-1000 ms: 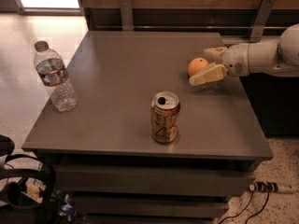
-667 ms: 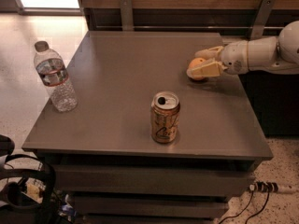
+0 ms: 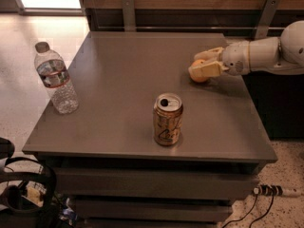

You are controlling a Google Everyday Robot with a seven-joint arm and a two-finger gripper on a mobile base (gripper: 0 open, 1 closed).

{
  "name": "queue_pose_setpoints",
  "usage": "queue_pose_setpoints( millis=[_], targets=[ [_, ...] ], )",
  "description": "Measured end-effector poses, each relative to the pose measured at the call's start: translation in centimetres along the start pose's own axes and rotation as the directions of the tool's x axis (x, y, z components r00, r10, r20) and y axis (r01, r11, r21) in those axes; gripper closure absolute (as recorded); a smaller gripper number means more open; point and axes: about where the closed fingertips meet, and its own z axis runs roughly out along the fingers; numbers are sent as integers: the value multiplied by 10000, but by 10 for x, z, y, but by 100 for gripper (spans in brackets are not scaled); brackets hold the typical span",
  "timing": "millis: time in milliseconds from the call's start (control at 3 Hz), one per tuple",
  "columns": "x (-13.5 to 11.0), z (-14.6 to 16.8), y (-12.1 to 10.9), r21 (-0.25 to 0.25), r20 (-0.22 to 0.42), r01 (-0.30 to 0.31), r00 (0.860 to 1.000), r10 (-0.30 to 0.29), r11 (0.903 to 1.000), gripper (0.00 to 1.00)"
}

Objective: Move orange near water bottle

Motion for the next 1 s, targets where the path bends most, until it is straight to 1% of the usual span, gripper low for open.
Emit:
queue_pose_setpoints(
  millis=[333, 667, 1000],
  targets=[
    [0, 3, 1, -52, 4, 0, 10000, 0, 10000, 100],
    [0, 3, 1, -55, 5, 0, 10000, 0, 10000, 100],
    [-14, 4, -3, -177, -50, 222, 9997, -222, 9996, 100]
  ],
)
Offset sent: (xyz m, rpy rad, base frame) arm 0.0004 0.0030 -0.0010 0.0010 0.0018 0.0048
